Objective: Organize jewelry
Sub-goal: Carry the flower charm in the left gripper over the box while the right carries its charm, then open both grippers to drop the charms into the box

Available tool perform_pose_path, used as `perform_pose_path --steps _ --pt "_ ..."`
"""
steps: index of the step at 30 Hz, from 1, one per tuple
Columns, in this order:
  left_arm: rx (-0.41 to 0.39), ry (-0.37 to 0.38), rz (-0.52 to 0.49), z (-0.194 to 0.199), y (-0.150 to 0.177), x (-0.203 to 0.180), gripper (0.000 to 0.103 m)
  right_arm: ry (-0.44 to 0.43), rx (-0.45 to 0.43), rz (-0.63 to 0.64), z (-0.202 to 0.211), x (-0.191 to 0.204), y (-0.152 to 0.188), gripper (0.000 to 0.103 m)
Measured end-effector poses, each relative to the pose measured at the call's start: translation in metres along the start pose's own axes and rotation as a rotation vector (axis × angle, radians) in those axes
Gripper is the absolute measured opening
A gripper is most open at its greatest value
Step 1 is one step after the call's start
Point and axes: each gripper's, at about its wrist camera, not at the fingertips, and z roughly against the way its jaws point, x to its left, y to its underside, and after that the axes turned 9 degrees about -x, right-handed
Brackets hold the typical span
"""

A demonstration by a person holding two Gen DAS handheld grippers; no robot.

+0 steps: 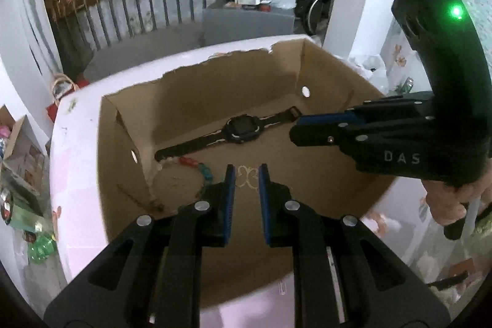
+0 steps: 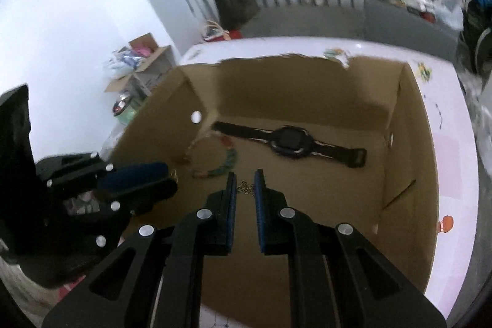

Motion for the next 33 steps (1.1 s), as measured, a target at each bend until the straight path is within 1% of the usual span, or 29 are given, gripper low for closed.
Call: perform_pose_path --steps 2,4,5,9,13,21,23,25,30,33 --pt "0.028 0.01 0.015 -0.01 -0.002 0.003 0.016 0.0 0.007 -0.028 -0.004 -0.008 -0.002 0.013" --pt "0.045 0.011 0.045 -0.016 -0.001 0.008 0.026 -0.008 0.005 -0.054 -0.007 -0.015 -0.002 0.013" --pt "0.044 0.013 0.054 -0.014 -0.001 0.01 0.027 -0.009 0.001 -0.064 -0.007 -0.018 -0.002 0.013" --pt "0.024 0.018 0.101 -0.012 -0.003 0.019 0.029 -0.014 -0.022 -0.098 -0.001 -0.026 0.004 0.019" --pt "-0.006 0.012 0.132 -0.005 -0.005 0.027 0.029 -0.025 -0.036 -0.125 0.002 -0.033 0.005 0.02" --pt "-0.065 -0.02 0.144 0.011 -0.01 0.033 0.03 -0.033 -0.084 -0.138 0.017 -0.036 0.008 0.02" --pt "-0.089 -0.03 0.139 0.019 -0.009 0.032 0.03 -0.033 -0.11 -0.133 0.024 -0.035 0.008 0.022" --pt "-0.117 -0.037 0.13 0.029 -0.007 0.028 0.031 -0.036 -0.141 -0.126 0.035 -0.032 0.011 0.028" --pt "-0.207 -0.038 0.111 0.068 0.006 0.02 0.034 -0.057 -0.232 -0.084 0.07 -0.023 0.028 0.031" --pt "-0.257 -0.025 0.092 0.097 0.023 0.013 0.034 -0.078 -0.287 -0.046 0.095 -0.015 0.044 0.031"
